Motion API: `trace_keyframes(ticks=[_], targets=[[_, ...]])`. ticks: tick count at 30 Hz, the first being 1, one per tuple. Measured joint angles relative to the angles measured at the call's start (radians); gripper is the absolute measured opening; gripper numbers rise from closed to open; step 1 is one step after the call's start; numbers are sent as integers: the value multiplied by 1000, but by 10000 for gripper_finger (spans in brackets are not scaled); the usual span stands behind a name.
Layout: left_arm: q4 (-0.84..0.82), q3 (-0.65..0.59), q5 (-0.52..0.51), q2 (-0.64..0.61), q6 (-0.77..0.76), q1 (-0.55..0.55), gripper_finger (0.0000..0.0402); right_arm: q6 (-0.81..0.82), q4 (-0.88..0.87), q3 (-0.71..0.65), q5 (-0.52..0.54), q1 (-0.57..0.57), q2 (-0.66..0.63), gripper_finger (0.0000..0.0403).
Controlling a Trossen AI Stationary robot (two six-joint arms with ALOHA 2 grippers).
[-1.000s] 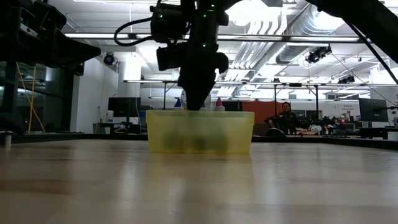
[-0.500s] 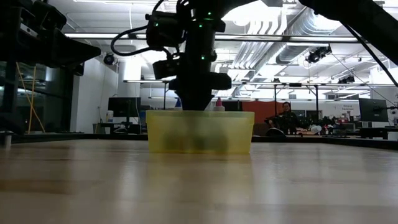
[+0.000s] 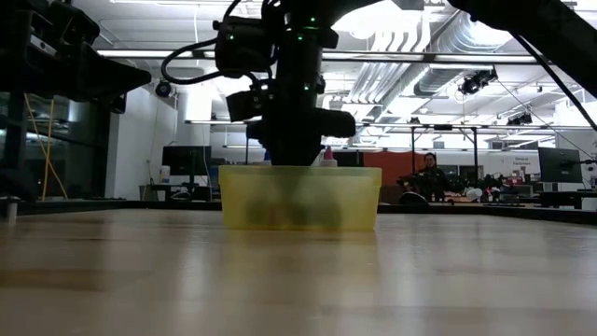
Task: Pick & Place food coloring
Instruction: Put the small brown coloring bottle in the yellow transparent bin
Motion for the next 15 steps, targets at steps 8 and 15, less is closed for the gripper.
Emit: trace_keyframes(ticks=[8,15], targets=[[0,0,0,0,0,0,0,-5,-11,0,18,1,0,71],[0,0,0,0,0,0,0,-4,-18,0,17,6,0,72]])
